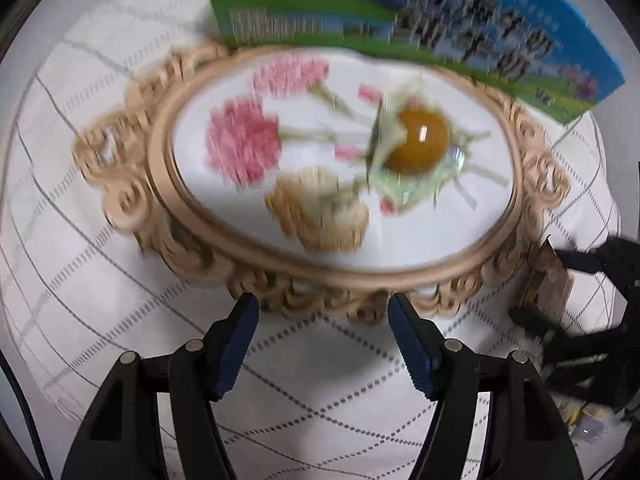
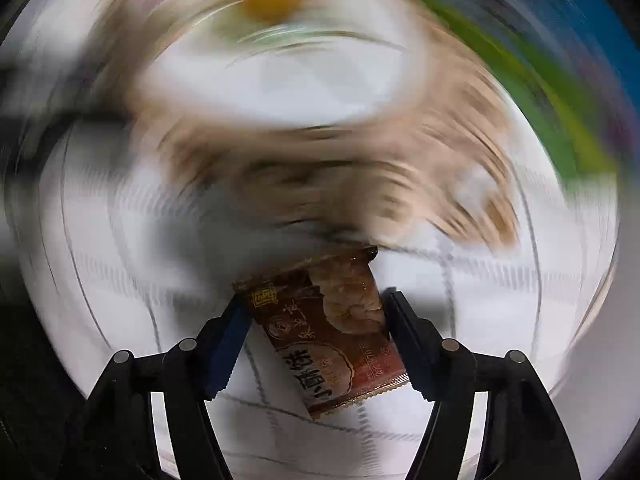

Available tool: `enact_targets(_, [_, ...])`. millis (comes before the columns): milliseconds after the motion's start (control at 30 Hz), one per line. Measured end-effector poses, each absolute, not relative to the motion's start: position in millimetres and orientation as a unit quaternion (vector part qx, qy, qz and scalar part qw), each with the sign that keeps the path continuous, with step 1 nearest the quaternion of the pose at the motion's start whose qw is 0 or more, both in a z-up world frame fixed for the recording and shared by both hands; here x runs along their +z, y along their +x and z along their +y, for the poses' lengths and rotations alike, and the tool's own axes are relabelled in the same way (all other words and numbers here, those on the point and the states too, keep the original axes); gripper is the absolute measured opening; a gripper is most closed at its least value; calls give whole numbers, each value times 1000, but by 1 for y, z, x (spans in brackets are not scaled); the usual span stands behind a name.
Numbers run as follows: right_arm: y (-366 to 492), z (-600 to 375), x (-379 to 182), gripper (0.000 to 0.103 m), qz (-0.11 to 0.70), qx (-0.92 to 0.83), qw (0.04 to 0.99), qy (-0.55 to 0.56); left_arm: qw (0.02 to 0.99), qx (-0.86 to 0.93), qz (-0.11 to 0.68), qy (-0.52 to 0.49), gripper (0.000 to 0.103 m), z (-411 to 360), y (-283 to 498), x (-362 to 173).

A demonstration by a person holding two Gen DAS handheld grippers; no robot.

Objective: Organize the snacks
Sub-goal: 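Lift the brown cake packet with right tool while left tool reaches toward the yellow candy, then grasp the yellow wrapped candy with left tool while right tool holds the cake packet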

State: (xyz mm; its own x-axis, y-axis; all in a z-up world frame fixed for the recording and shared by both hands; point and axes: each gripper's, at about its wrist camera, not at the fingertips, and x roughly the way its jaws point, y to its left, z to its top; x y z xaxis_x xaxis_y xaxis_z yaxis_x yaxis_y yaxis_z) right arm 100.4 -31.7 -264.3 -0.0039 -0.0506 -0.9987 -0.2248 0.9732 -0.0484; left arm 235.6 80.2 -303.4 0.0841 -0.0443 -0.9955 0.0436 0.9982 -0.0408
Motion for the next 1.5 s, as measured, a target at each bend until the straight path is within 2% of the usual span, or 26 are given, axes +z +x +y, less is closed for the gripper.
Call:
enact_targets(133, [112, -108, -250, 71, 673, -13, 719, 176, 755, -36, 655, 14, 65, 67, 262, -286])
enact_targets(200, [112, -127, -244, 74, 657, -19, 714, 239, 754, -50, 654, 23, 65, 57, 281, -282])
enact_targets(233, [111, -131, -241, 79, 653, -17, 716, 247, 752, -59, 656, 28, 65, 52, 291, -282])
enact_targets(267, [109, -134, -235, 83, 649, -18, 722, 239, 750, -69, 657, 38, 65, 46, 300, -282])
enact_targets(567, [107, -109, -215, 83, 645, -26, 751, 137, 700, -131, 682, 165, 65, -24, 354, -322])
enact_targets(633, [105, -94, -215, 83, 643, -24, 755, 124, 703, -135, 678, 170, 62, -30, 356, -326])
enact_targets(700, [108, -85, -218, 83, 641, -30, 758, 117, 708, -123, 677, 156, 50, -30, 356, -325])
enact_targets(800, [116, -63, -230, 83, 642, -28, 759, 105, 714, -95, 684, 111, 44, -15, 328, -319])
enact_targets(900, [118, -47, -247, 79, 644, -38, 760, 79, 706, -68, 705, 18, 44, 12, 314, -320])
enact_targets(967, [118, -36, -251, 63, 643, -41, 763, 61, 699, -56, 713, -23, 44, 25, 301, -323])
enact_targets(1167, [104, -3, -261, 59, 663, 2, 747, 44, 681, -56, 725, -82, 44, 47, 273, -333])
enact_targets(1300, [97, -1, -265, 59, 665, 11, 742, 86, 693, -63, 710, -109, 45, 54, 267, -324])
enact_targets(1333, [96, -8, -264, 59, 665, 10, 740, 101, 703, -67, 701, -102, 48, 60, 269, -316])
enact_targets(1400, [87, -30, -257, 60, 664, 7, 736, 133, 726, -82, 680, -54, 67, 47, 279, -303])
enact_targets(1500, [80, -40, -249, 60, 664, 3, 735, 140, 745, -108, 657, 46, 68, 13, 304, -294])
